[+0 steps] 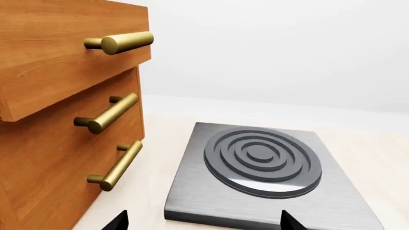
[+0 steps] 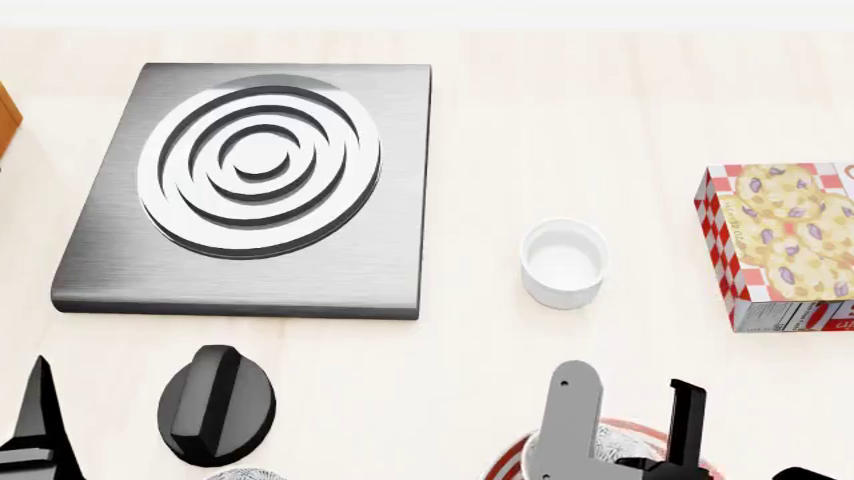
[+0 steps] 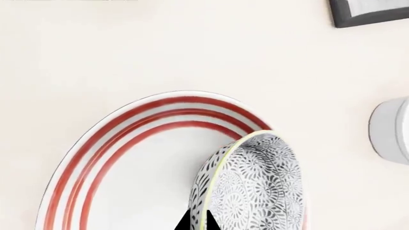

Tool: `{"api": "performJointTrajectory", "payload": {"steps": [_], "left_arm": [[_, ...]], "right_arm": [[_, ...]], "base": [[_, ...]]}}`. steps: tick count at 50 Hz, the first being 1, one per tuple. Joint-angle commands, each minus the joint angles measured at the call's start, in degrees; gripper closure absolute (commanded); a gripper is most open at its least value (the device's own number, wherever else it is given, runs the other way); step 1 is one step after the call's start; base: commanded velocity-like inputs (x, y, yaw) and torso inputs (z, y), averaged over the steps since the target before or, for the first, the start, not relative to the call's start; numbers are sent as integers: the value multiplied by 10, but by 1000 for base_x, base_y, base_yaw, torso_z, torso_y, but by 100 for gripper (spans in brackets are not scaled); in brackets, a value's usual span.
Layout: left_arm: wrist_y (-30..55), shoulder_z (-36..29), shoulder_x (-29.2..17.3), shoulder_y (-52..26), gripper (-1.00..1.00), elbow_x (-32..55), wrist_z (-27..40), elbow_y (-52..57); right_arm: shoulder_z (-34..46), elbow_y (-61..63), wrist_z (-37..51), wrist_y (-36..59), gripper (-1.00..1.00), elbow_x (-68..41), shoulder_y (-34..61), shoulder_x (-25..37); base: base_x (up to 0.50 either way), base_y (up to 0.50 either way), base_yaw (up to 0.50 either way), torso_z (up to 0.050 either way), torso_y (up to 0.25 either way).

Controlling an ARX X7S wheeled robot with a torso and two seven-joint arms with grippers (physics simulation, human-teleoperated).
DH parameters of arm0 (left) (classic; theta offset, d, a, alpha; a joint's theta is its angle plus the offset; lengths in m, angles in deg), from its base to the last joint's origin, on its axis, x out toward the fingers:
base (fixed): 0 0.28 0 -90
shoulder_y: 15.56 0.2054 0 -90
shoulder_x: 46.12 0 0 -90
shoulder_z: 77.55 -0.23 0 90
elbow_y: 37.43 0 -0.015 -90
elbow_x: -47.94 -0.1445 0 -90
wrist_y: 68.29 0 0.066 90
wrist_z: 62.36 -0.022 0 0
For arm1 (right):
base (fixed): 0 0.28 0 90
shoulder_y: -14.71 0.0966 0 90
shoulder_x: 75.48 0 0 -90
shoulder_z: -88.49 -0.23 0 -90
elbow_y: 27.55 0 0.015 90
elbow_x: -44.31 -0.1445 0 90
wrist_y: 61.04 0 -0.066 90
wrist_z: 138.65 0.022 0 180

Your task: Pick the akita bowl on the ramekin and place it on the plate.

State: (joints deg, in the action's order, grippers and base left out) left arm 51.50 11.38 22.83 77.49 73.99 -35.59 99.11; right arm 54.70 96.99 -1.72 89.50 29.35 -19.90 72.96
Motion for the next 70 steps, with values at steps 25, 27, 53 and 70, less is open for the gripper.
{"api": "performJointTrajectory", "payload": {"steps": [25,27,53,70], "left_arm": [[-5,-2,-7,-1,-100,4,7,-1],[-7,-3,-7,-1,-100,3,6,-3],[-7,-8,-11,0,-100,7,10,-2],[6,-1,-15,-5,-100,24,18,4]], "right_arm": [[-9,14,22,22,100,-31,-40,-8],[-6,12,25,20,100,-29,-42,-12],[-24,15,48,7,-100,-33,-48,-18],[-39,98,4,108,-100,-52,42,-5]], "base": [[0,0,0,0,0],[0,0,0,0,0],[0,0,0,0,0],[0,0,0,0,0]]}}
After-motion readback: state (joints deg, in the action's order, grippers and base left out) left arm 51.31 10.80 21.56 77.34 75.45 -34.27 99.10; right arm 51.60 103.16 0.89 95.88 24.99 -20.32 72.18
